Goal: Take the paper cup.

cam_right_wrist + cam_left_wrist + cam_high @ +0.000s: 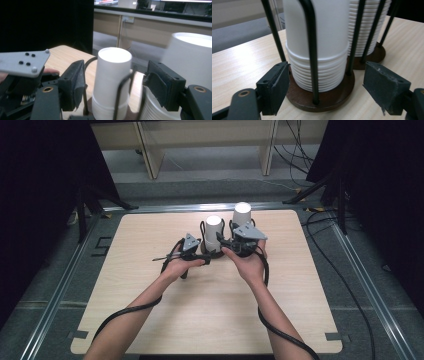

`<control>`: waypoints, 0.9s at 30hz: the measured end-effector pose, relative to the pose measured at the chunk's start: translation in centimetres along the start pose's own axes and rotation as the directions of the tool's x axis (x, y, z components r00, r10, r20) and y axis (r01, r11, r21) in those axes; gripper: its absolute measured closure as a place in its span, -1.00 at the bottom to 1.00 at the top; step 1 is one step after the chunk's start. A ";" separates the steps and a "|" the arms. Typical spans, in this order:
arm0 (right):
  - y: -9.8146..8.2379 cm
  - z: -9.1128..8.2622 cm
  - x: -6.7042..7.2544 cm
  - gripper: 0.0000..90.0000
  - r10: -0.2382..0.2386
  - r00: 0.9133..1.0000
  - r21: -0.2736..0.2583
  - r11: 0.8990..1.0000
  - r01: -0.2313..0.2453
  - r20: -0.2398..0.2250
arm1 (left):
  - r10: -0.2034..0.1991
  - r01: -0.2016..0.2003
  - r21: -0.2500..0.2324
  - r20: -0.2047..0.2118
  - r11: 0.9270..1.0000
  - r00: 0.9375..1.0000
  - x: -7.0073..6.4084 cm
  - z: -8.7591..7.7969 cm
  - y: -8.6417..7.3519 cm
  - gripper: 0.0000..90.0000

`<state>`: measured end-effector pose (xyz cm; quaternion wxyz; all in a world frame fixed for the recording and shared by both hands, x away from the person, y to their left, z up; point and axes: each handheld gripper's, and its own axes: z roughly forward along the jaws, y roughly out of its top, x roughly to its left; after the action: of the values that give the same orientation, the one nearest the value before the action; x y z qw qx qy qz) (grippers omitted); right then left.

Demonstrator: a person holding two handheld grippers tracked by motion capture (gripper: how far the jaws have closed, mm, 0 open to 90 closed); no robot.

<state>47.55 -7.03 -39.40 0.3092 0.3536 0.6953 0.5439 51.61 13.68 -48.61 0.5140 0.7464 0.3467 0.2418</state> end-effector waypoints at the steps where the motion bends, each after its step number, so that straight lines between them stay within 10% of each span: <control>1: 0.1 0.4 0.0 -0.27 -0.005 1.000 0.010 1.000 0.005 0.006 | 0.003 -0.003 0.008 -0.003 1.000 1.000 0.1 0.1 0.0 -0.54; 10: 0.5 5.3 0.5 -0.26 -0.014 0.998 0.072 0.997 0.009 0.066 | -0.007 0.007 0.013 0.000 1.000 1.000 0.4 1.1 -0.2 -0.53; 27: 0.6 8.5 1.2 -0.25 0.005 0.990 0.106 0.994 -0.020 0.143 | -0.017 0.017 0.018 -0.001 1.000 1.000 0.5 2.0 0.1 -0.43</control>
<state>53.85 -1.37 -40.68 0.3354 0.4122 0.6973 0.4811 53.40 12.81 -49.23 0.5093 0.7479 0.3553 0.2346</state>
